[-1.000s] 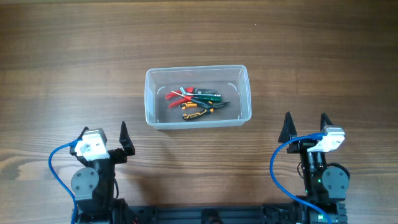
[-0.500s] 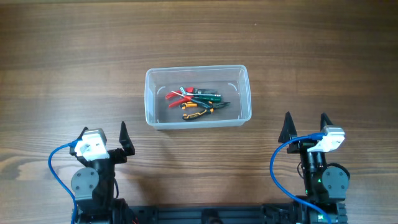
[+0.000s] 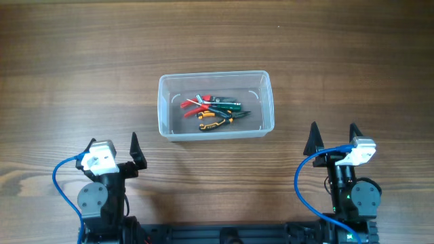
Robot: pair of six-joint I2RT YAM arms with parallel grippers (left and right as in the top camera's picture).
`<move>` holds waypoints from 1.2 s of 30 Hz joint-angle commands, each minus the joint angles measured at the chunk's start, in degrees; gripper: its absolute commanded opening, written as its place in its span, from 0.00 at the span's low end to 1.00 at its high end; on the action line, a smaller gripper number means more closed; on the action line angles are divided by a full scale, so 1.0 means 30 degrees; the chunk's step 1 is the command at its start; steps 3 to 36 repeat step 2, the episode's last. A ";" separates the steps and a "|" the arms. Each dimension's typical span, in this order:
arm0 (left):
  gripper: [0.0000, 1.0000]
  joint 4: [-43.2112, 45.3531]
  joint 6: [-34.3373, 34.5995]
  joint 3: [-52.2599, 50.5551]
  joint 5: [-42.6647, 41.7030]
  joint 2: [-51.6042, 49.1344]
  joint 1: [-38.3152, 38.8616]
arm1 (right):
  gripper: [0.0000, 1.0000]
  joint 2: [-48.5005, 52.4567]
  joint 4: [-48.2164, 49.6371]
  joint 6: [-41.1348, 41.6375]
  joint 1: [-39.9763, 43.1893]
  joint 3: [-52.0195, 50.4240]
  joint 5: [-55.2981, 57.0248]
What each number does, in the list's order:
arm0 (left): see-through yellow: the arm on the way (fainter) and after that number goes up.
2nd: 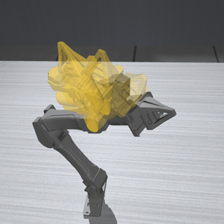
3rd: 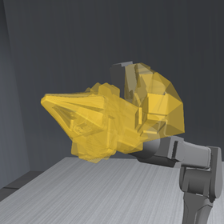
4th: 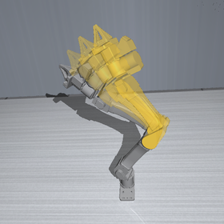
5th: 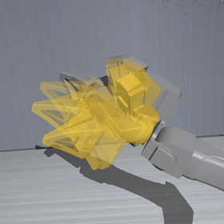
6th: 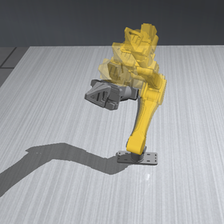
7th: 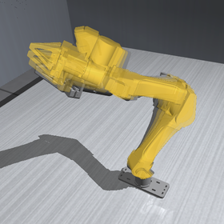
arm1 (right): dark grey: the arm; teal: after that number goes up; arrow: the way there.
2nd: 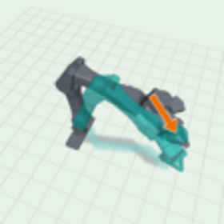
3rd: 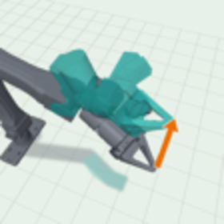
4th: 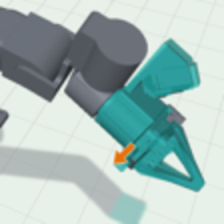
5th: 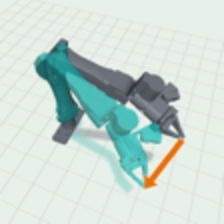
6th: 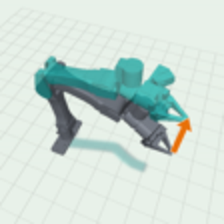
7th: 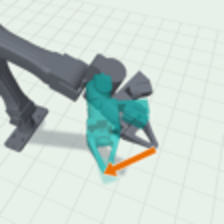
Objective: Pack container
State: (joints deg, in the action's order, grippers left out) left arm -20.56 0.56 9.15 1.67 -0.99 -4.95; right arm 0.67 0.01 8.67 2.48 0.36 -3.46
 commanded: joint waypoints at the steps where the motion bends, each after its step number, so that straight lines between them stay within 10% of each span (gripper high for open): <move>1: 1.00 -0.0022 -0.0029 -0.0211 0.0124 0.0262 0.0102 | 1.00 -0.0175 0.0058 -0.0335 0.0095 -0.0022 -0.0291; 36: 1.00 -0.0022 -0.0029 -0.0211 0.0124 0.0262 0.0102 | 1.00 -0.0175 0.0058 -0.0335 0.0095 -0.0022 -0.0291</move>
